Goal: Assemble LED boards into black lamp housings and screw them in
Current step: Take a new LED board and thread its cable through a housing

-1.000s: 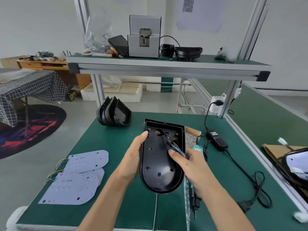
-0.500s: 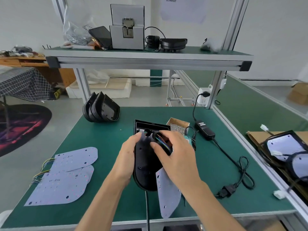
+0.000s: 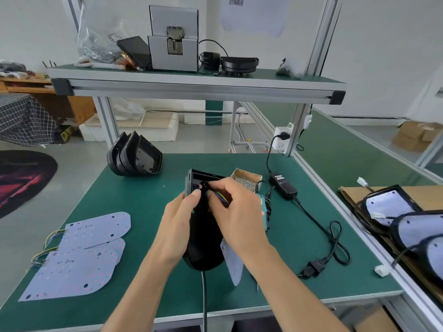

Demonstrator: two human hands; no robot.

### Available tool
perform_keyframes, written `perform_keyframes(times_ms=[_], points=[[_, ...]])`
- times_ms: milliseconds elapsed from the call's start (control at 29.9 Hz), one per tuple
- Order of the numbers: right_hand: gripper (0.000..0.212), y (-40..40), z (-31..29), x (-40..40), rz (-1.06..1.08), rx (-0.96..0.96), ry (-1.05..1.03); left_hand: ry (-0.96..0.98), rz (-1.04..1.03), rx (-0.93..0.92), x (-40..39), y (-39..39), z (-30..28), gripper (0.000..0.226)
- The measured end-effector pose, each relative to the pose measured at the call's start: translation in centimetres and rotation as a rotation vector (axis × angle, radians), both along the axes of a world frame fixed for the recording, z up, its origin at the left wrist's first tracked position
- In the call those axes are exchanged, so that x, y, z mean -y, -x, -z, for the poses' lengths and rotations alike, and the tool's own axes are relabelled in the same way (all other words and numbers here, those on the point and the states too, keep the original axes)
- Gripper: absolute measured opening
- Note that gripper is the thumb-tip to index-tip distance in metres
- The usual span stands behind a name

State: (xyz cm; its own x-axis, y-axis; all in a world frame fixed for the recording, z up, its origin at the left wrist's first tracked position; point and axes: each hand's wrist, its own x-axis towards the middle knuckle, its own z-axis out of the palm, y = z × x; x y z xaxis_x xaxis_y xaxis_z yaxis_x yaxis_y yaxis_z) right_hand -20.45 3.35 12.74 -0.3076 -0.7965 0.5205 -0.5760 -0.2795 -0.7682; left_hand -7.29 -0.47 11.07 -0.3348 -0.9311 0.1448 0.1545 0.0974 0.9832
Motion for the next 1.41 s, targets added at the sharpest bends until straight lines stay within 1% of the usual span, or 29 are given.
perform_keyframes(times_ms=[167,368,469,603,737,871,1005,1139,1206,1239,1306,1407], points=[[0.016,-0.5,-0.9,0.9,0.0,-0.154,-0.062,0.048,-0.01,-0.008,-0.7,0.4,-0.6,0.04],[0.015,-0.7,-1.3,1.5,0.015,-0.251,-0.094,0.058,-0.03,-0.03,-1.0,0.4,-0.2,0.034],[0.012,-0.6,-1.2,1.5,-0.006,-0.194,-0.062,0.055,-0.051,-0.061,-1.0,0.2,-0.1,0.036],[0.022,-0.1,-1.1,1.0,-0.139,-0.041,-0.098,0.097,-0.065,-0.045,-0.5,-0.7,-0.5,0.039],[0.018,0.1,-1.1,1.0,-0.1,0.044,-0.047,0.149,-0.07,-0.008,-1.0,-0.7,-0.8,0.039],[0.015,-0.6,-1.0,0.7,-0.036,-0.01,0.003,0.218,-0.109,0.087,-1.8,-0.2,-1.3,0.037],[0.012,-1.0,-0.4,0.2,0.003,-0.047,0.034,0.311,-0.179,0.302,-2.1,0.1,-2.0,0.024],[0.009,-1.2,-0.2,0.3,0.046,-0.086,0.028,0.405,-0.201,0.434,-2.7,0.4,-2.3,0.026],[0.007,-1.0,-0.1,0.3,0.011,-0.102,0.034,0.406,-0.21,0.441,-2.7,0.1,-2.3,0.02],[0.007,-0.8,0.0,0.4,-0.03,-0.079,0.035,0.389,-0.219,0.425,-2.6,-0.1,-2.3,0.018],[0.012,-0.4,-0.1,0.4,-0.121,0.006,0.018,0.366,-0.23,0.398,-2.4,-0.7,-2.4,0.018],[0.016,0.0,-0.1,0.6,-0.141,0.034,0.018,0.361,-0.222,0.401,-2.6,-0.9,-2.7,0.019]])
